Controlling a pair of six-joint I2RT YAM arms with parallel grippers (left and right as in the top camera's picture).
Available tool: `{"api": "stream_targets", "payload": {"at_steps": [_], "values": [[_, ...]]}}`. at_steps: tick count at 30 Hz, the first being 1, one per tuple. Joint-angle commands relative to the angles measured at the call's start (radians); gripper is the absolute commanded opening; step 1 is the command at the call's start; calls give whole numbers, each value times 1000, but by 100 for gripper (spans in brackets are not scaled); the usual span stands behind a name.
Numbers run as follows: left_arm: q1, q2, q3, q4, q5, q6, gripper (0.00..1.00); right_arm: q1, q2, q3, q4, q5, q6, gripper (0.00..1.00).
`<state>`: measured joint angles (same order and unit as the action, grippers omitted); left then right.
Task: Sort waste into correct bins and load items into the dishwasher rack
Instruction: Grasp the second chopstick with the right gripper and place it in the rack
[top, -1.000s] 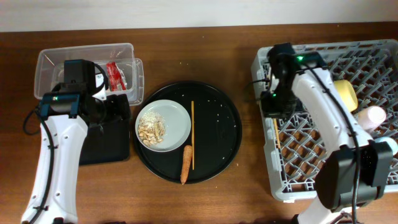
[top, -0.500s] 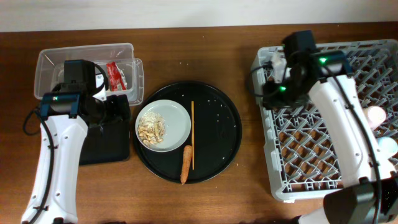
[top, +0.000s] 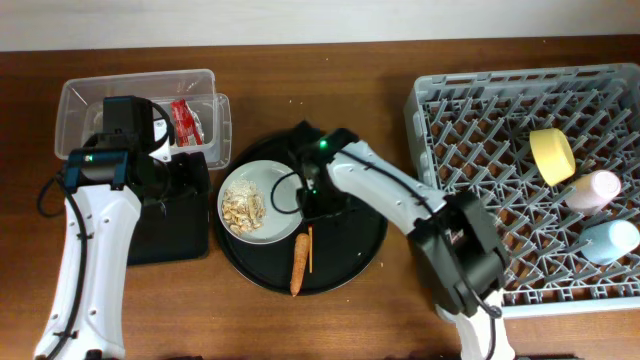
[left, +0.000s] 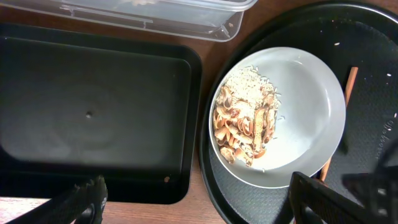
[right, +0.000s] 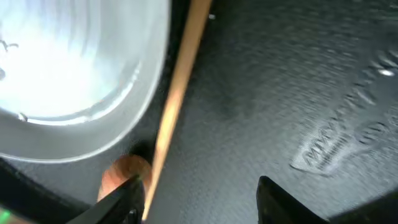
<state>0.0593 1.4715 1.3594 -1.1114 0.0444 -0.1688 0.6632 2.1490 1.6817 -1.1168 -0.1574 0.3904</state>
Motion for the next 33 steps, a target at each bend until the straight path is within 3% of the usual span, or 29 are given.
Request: {"api": "stream_targets", "payload": {"at_steps": [1, 5, 10, 12, 14, 15, 19, 22, 28, 33], "values": [[2, -9, 3, -2, 3, 2, 93, 18, 41, 0, 26, 39, 57, 57], [2, -9, 3, -2, 4, 2, 93, 19, 81, -6, 77, 40, 111, 57], [2, -9, 3, -4, 4, 2, 93, 19, 85, -23, 60, 193, 257, 53], [2, -9, 3, -5, 4, 2, 93, 19, 85, -23, 55, 196, 266, 38], [2, -9, 3, -5, 4, 2, 93, 19, 85, -23, 55, 196, 273, 10], [2, -9, 3, -5, 4, 2, 93, 19, 85, -23, 51, 193, 273, 4], [2, -9, 3, -5, 3, 2, 93, 15, 70, -18, 14, 185, 231, 4], [2, -9, 3, -4, 3, 2, 93, -33, -54, 8, -42, 194, 131, 4], [2, -9, 3, -5, 3, 2, 93, -287, -391, 11, -214, 216, -187, 4], [2, -9, 3, -6, 4, 2, 93, -510, -396, -63, -274, 222, -336, 4]]}}
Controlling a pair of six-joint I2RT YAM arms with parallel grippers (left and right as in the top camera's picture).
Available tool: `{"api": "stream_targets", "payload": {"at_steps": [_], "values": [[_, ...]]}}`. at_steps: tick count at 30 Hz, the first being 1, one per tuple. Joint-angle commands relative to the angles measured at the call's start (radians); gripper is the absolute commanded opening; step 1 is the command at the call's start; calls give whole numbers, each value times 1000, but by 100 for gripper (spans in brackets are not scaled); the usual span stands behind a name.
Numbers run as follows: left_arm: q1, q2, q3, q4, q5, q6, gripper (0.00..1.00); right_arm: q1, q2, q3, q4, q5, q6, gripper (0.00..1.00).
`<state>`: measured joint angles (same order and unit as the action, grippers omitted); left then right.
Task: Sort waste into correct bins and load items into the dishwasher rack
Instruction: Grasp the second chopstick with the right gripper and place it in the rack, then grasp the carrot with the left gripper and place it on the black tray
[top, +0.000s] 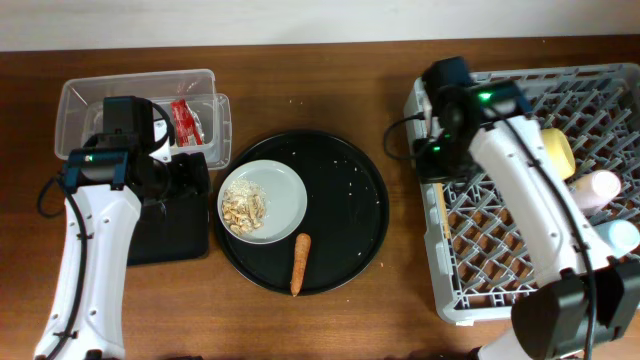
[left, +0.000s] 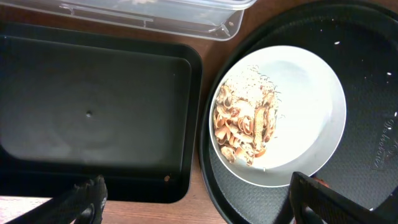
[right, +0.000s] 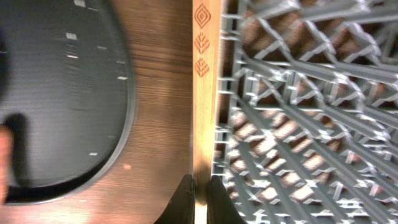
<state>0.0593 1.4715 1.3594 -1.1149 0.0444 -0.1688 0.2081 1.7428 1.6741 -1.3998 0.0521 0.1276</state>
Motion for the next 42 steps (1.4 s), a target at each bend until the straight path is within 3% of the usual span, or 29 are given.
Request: {"api": "stream_targets", "payload": {"at_steps": [1, 5, 6, 8, 13, 15, 16, 18, 23, 28, 34, 36, 38, 39, 40, 41, 42], "values": [[2, -9, 3, -3, 4, 2, 93, -82, 10, -97, 25, 12, -87, 4], [2, -9, 3, -4, 4, 2, 93, -103, 12, -267, 123, -34, -139, 4], [2, -9, 3, -5, 4, 2, 93, -104, 12, -295, 142, -37, -139, 8], [2, -9, 3, -5, 4, 2, 93, -104, 11, -301, 154, -40, -139, 31], [-63, -9, 3, -4, 26, 3, 93, -107, -149, -190, 105, -40, -119, 37], [-140, -9, 3, -4, 26, 3, 93, -126, -249, -169, 105, -49, -112, 77], [-185, -8, 2, -5, 26, 2, 94, -142, -298, -169, 100, -76, -113, 90], [-283, -8, -19, -5, 26, 2, 97, -164, -352, -169, 61, -107, -112, 97], [-450, -8, -135, 11, 27, -2, 97, -166, -332, -179, 57, -135, -112, 100], [-622, 16, -313, 166, 27, -2, 96, -164, -313, -179, 57, -146, -112, 100], [-711, 233, -344, 226, 26, -34, 95, -165, -313, -179, 54, -146, -112, 100], [-711, 273, -344, 233, 26, -51, 84, -164, -313, -179, 53, -146, -112, 100], [-711, 280, -343, 252, 27, -51, 52, -164, -313, -179, 53, -146, -112, 100], [-711, 281, -343, 253, 27, -51, 44, -164, -313, -179, 52, -146, -112, 99], [-711, 281, -343, 251, 42, -54, 27, -164, -313, -179, 53, -146, -112, 99], [-711, 281, -343, 251, 53, -55, 19, -164, -313, -179, 52, -146, -113, 99], [-711, 281, -343, 251, 61, -55, 19, -164, -313, -179, 53, -146, -113, 99]]}}
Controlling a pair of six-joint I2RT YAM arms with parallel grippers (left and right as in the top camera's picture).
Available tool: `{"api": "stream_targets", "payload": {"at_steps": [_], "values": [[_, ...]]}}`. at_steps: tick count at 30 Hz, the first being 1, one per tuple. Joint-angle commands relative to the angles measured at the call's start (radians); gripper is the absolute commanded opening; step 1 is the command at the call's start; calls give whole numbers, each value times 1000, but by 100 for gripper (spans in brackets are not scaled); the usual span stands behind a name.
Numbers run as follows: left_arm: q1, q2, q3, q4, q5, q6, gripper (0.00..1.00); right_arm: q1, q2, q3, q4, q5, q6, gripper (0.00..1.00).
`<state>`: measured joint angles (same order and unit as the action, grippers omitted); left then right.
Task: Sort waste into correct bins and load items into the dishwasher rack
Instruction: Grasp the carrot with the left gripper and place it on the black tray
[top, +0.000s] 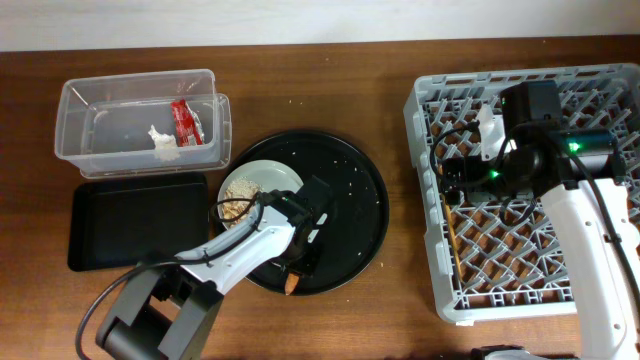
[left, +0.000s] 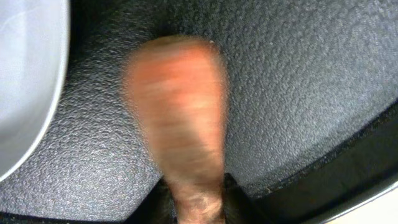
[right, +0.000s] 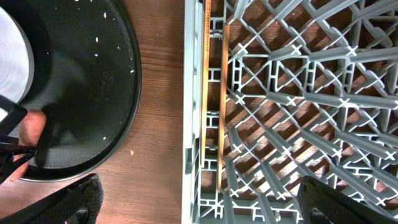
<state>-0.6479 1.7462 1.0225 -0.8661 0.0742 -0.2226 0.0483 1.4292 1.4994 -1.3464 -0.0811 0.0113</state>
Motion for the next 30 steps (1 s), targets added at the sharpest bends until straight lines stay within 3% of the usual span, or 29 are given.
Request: {"api": "stream_targets", "payload": {"at_steps": [1, 8, 13, 17, 24, 27, 30], "values": [[-4, 6, -7, 3, 34, -1, 19, -5, 1, -4, -1, -13, 4, 99], [-3, -15, 77, -76, -2, -1, 10, -5, 1, -4, -2, -13, 4, 99], [43, -188, 198, -192, -131, -1, 9, -5, 1, -4, -2, -13, 4, 99], [317, -316, 198, -214, -150, -1, 4, -5, 1, -4, -2, -13, 4, 99], [898, -313, 189, -209, -150, -54, 3, -5, 1, -4, -2, -13, 4, 99], [1059, -250, 189, -137, -150, -80, 3, -5, 1, -4, -2, -13, 4, 99], [1120, -157, 189, -96, -150, -80, 3, -5, 1, -4, -4, -13, 4, 99]]}}
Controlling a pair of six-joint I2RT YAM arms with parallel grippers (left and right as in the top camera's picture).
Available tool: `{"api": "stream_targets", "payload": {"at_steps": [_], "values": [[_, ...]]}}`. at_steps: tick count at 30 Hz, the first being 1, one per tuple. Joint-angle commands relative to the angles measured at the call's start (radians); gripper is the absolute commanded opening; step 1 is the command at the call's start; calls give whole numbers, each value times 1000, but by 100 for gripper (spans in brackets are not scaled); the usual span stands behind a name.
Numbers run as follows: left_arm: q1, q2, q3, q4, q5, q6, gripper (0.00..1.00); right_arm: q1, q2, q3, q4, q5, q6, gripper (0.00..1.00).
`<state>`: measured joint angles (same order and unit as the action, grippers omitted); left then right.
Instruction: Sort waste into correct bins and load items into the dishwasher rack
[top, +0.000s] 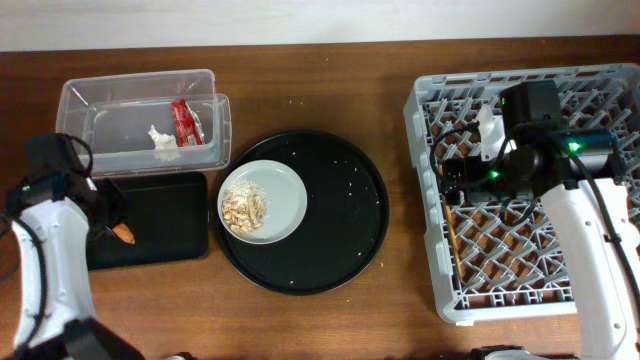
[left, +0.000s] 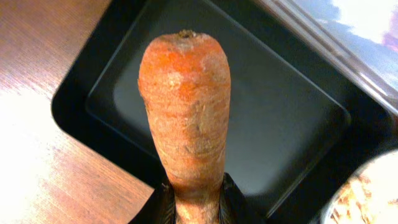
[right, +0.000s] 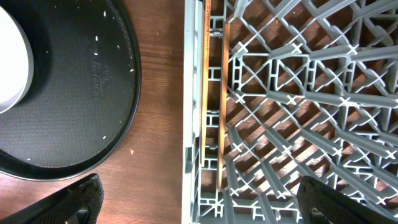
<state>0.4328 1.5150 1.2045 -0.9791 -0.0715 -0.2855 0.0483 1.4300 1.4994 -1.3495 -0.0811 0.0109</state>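
Note:
My left gripper (left: 191, 205) is shut on the thin end of an orange carrot (left: 184, 106), whose thick end points away from the camera. It hangs over the black rectangular tray (left: 292, 118). The overhead view shows the carrot (top: 123, 234) at that tray's (top: 160, 215) left part, under my left gripper (top: 110, 222). My right gripper (right: 199, 208) is open and holds nothing above the left edge of the grey dishwasher rack (right: 298, 93). Wooden chopsticks (right: 212, 93) lie in the rack's left channel. A white plate (top: 280, 195) of food scraps sits on the round black tray (top: 340, 215).
A clear plastic bin (top: 205, 110) holding a red wrapper (top: 182, 120) and white scraps stands behind the rectangular tray. Bare wooden table (right: 161, 93) separates the round tray from the rack (top: 520, 260). Crumbs dot the round tray.
My left gripper was shut on the carrot on the round tray; now it holds the carrot over the black rectangular tray at the left. The right arm has not moved.
First my right gripper was open at a chopstick beside the plate, my left open above the rectangular tray. Then the right held the chopstick at the rack's edge. Later the chopstick lay in the rack and my left gripped the carrot, now held over the rectangular tray.

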Motion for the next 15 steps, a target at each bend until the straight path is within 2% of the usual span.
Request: {"api": "stream_targets", "payload": {"at_steps": [1, 3, 4, 5, 6, 7, 8, 10, 12, 15], "values": [[48, 101, 7, 22, -5, -17, 4, -5, 0, -4, -1, -13, 4, 99], [56, 134, 7, 24, -5, -17, 8, -5, 0, -4, -1, -13, 4, 99], [56, 144, 7, 24, -5, -16, 23, -5, 0, -4, -2, -13, 4, 99], [55, 145, 7, 25, -5, -16, 27, -5, 0, -4, -2, -13, 4, 99], [55, 145, 7, 26, -5, -16, 37, -5, 0, -4, -2, -13, 4, 99], [55, 145, 8, 26, -4, -16, 64, -5, 0, -4, -2, -13, 4, 99], [55, 145, 18, 20, -4, -16, 73, -5, 0, -4, -2, -13, 4, 99], [54, 145, 102, -52, -4, -16, 76, -5, 0, -4, -6, -13, 4, 99], [42, 141, 291, -189, 17, 7, 76, -5, 0, -4, -5, -13, 4, 99], [-30, 140, 518, -309, 154, 106, 76, -5, 0, -4, -5, -13, 4, 99]]}}
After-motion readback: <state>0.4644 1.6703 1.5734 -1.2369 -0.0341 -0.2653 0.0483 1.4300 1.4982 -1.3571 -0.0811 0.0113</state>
